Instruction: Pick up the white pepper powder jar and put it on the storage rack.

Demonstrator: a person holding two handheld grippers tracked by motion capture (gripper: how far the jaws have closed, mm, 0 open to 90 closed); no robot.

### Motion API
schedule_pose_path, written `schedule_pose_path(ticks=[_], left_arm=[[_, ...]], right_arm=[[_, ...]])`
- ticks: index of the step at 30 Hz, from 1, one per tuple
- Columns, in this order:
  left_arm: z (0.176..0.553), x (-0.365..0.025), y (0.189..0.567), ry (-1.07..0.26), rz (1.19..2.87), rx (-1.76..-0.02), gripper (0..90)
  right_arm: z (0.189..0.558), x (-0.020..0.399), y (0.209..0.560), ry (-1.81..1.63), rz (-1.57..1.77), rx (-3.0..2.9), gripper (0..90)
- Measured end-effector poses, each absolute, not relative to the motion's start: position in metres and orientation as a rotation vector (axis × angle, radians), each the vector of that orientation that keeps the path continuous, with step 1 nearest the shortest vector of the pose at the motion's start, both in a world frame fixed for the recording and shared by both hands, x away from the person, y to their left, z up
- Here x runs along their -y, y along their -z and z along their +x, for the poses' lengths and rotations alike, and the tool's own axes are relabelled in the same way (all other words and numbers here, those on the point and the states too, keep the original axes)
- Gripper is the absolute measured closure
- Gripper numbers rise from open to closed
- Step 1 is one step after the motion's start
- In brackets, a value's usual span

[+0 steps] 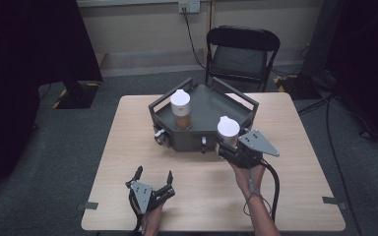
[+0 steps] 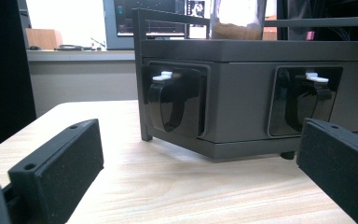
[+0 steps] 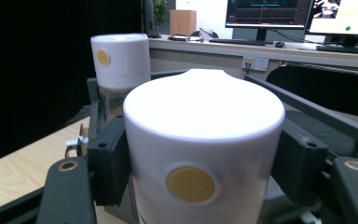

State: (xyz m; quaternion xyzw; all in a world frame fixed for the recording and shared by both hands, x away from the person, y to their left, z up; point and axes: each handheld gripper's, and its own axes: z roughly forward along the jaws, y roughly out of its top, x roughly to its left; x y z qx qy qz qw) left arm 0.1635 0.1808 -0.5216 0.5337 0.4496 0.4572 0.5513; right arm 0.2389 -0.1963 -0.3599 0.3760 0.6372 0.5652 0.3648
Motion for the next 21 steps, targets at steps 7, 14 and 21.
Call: schedule_pose_path(ticks=[7,14,21], left_arm=[[0.164,-0.181,0.522,-1.082,1.262,-1.063,0.1],[0.164,-0.181,0.522,-1.082,1.262,-1.064,0.1],[0.164,-0.181,0.522,-1.081,1.262,-1.064,0.1]], right_arm=[[0.253,0.192,0.342,-1.463,0.936,-1.660,30.2],[0.274,0.183,0.328,-1.452,0.940,-1.664,30.2],[0.294,0.173,0.322,-1.439,0.985,-1.645,30.2]])
